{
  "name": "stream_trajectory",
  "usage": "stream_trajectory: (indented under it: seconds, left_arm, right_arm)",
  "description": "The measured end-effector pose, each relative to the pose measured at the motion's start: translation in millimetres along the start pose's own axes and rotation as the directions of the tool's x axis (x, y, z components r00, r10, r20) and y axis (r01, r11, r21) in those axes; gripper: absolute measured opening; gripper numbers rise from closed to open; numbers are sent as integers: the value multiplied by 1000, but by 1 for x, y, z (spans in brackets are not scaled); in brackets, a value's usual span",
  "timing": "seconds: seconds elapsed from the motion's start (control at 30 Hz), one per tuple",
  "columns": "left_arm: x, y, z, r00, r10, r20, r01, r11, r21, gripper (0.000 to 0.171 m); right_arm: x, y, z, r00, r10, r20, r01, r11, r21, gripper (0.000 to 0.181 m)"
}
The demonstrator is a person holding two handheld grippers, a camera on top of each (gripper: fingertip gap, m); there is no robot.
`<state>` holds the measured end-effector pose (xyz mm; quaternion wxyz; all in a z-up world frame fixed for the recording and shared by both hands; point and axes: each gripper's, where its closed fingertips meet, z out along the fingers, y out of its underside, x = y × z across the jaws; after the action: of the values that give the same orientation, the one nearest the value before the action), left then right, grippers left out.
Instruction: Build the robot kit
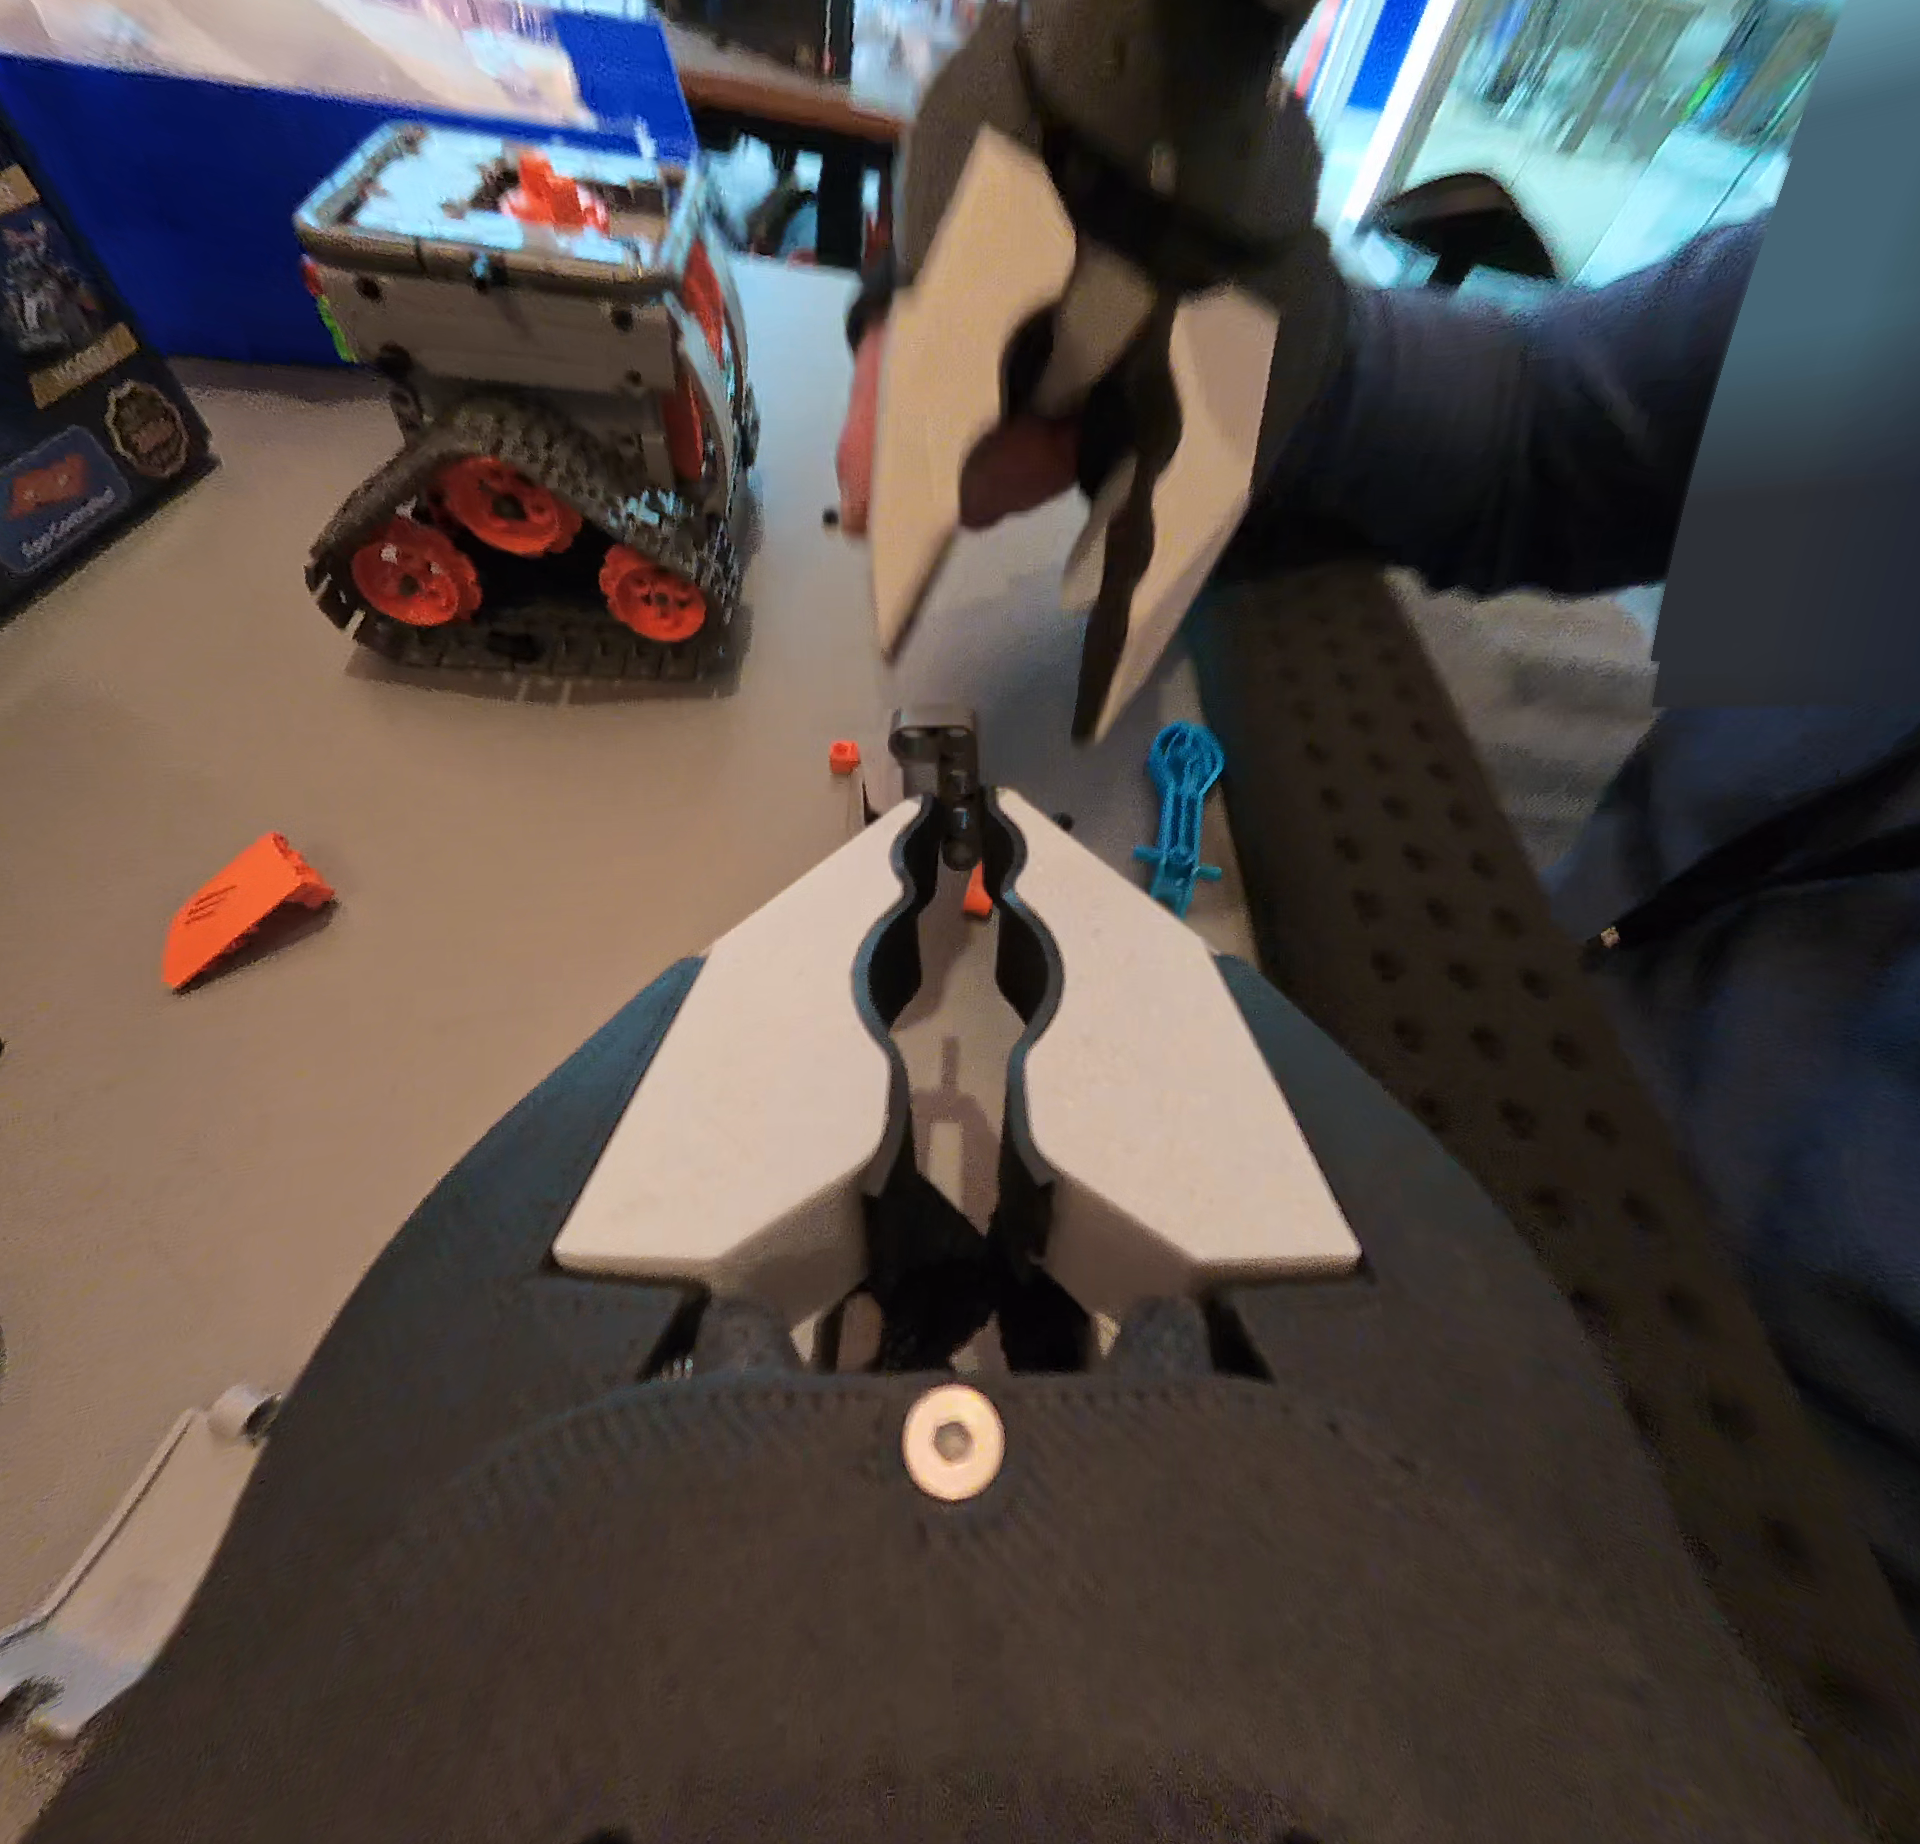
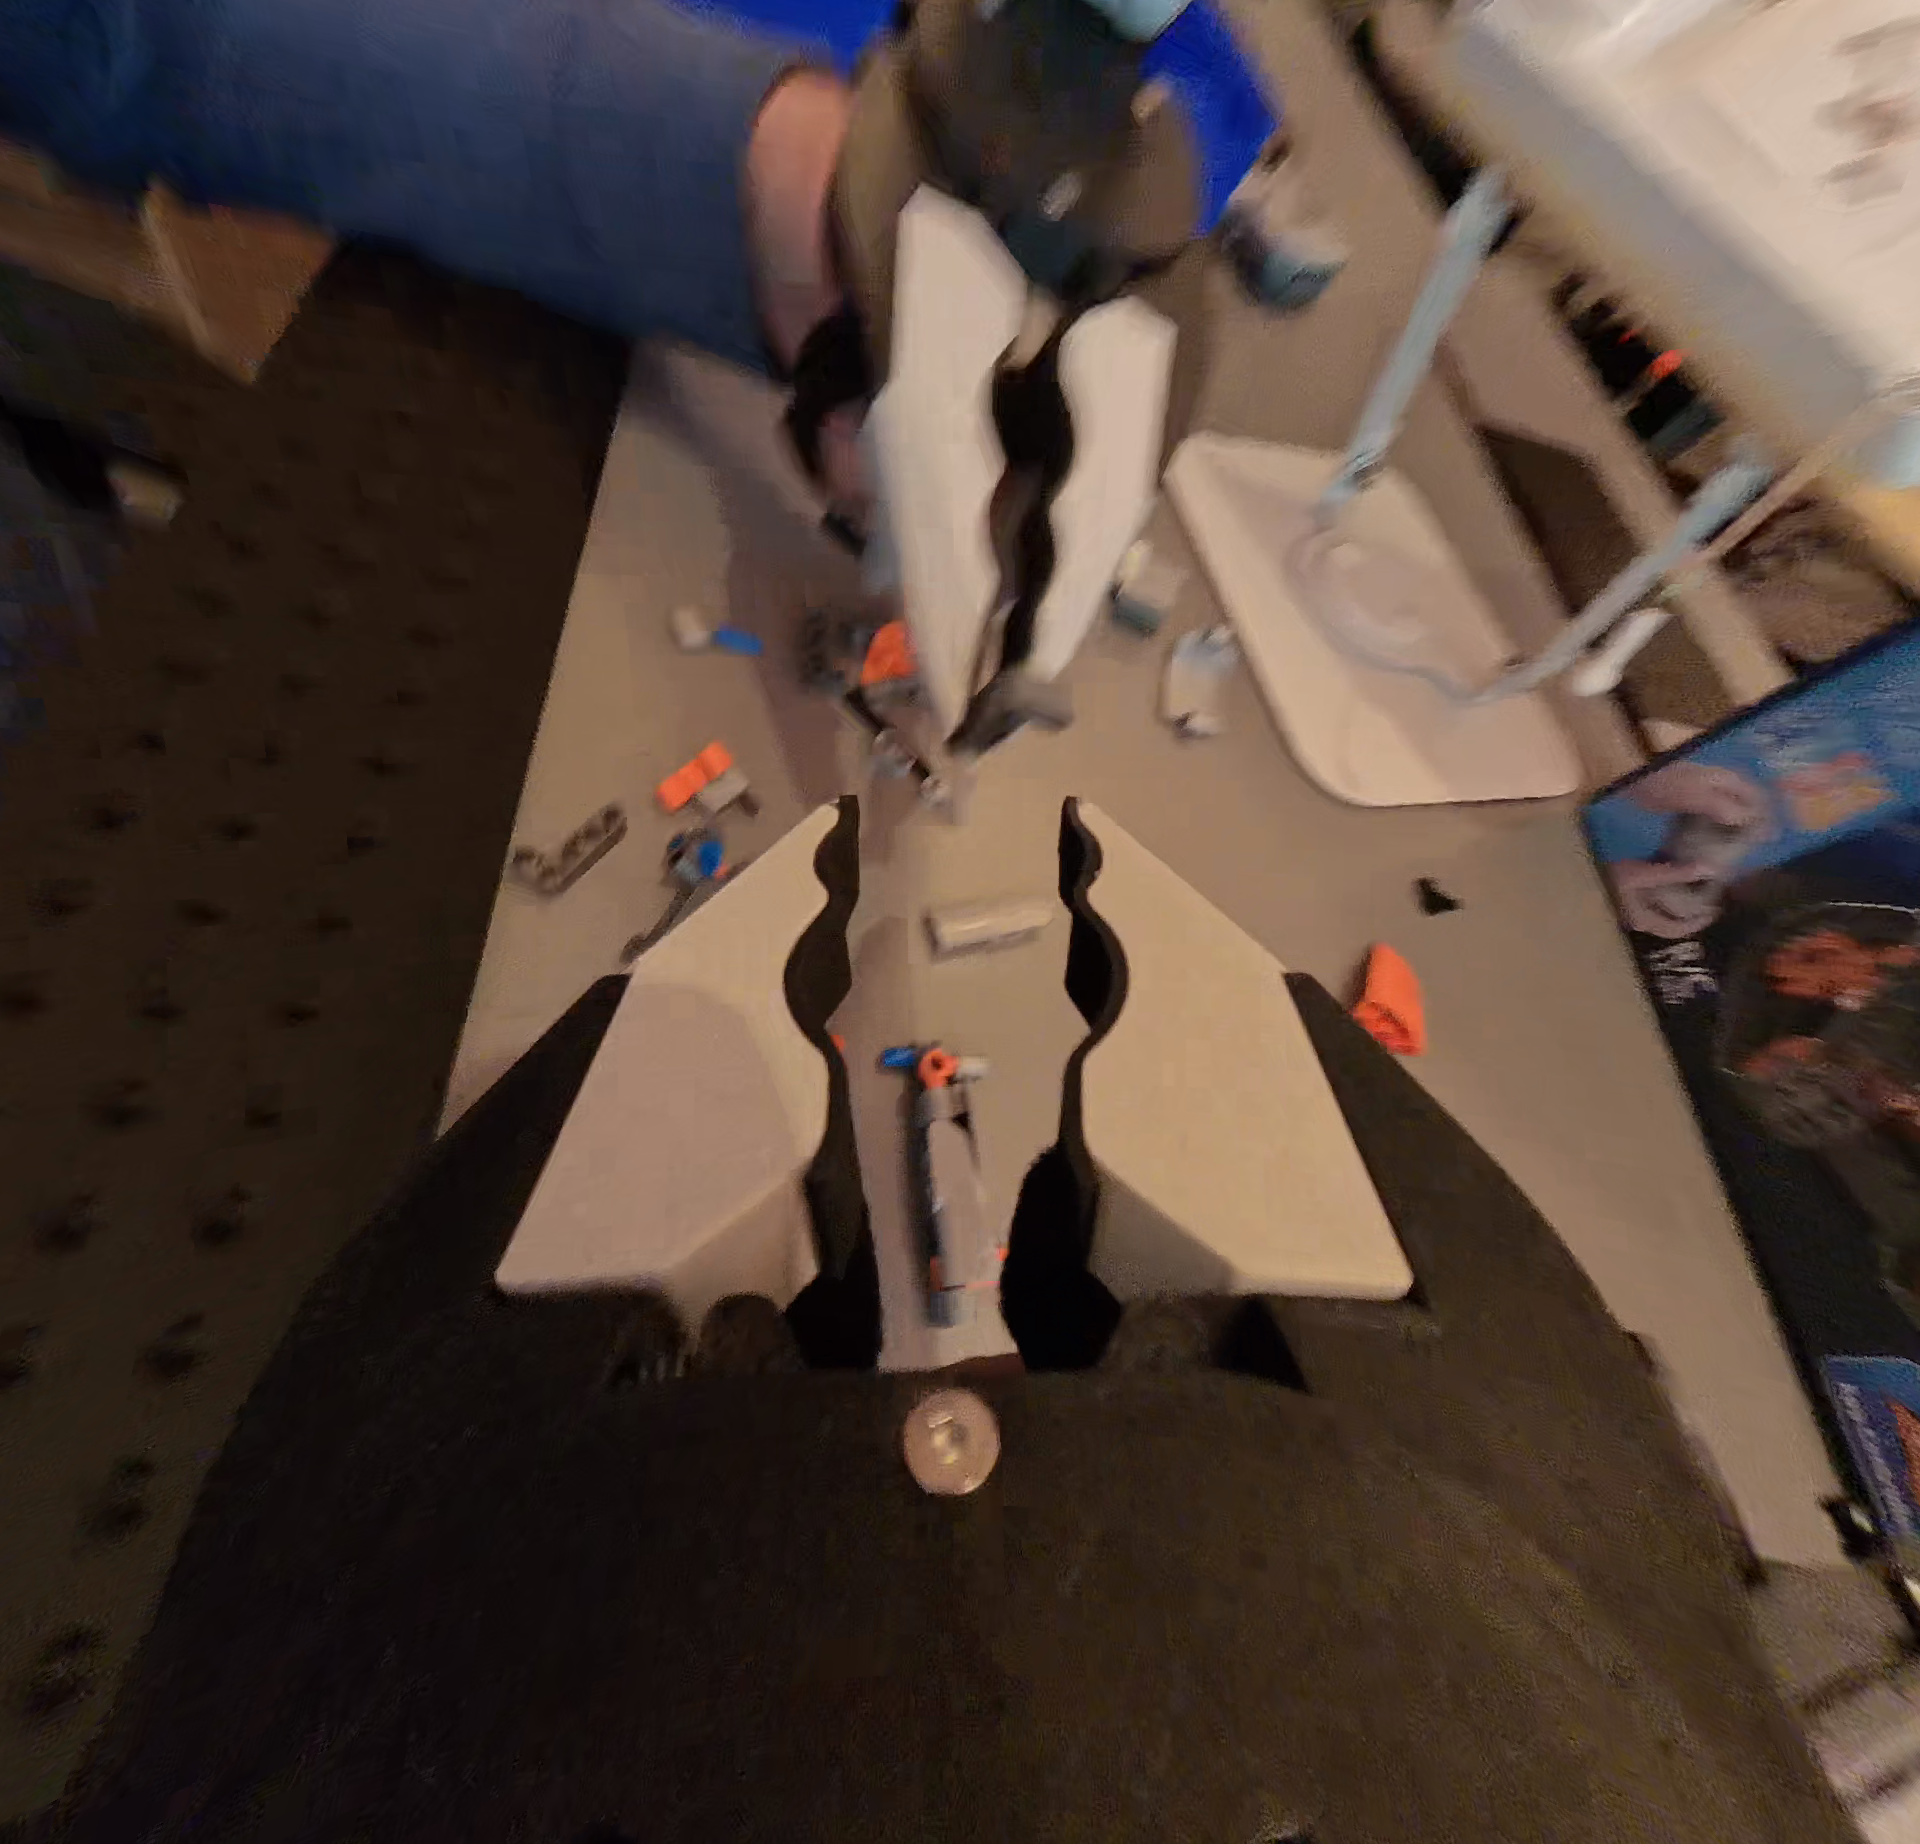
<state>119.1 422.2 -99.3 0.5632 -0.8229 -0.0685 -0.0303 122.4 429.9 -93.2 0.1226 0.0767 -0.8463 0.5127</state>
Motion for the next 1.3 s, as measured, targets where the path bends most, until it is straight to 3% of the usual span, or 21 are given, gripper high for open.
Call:
stream_trajectory:
  seconds: [0.07,0.37,0.57,0.8,0.9,1.03,1.17,1.3]
  left_arm:
    - [6,7,9,998,61,9,-61,996,-73,5]
    - [23,10,18,995,50,-82,-58,993,-101,6]
    - [33,20,21,989,57,-133,-79,983,-168,6]
    - [40,25,24,984,99,-145,-128,970,-208,6]
    - [32,25,24,989,113,-95,-131,968,-212,9]
    - [22,36,14,981,191,-14,-187,935,-302,27]
    - [39,56,6,960,277,-48,-272,872,-407,40]
    - [42,84,16,943,324,-73,-314,799,-513,40]
  right_arm:
    - [7,-12,-7,999,17,-28,-15,998,54,37]
    - [-16,-6,4,979,-205,5,205,978,-21,8]
    - [-29,5,4,971,-221,87,227,972,-60,31]
    - [-38,19,14,941,-314,127,329,935,-129,16]
    - [-33,23,11,950,-292,111,307,939,-153,13]
    - [-24,31,6,975,-208,74,218,963,-161,13]
    - [-27,44,2,986,-122,114,142,971,-193,13]
    - [-34,58,-3,986,-76,150,113,961,-254,14]
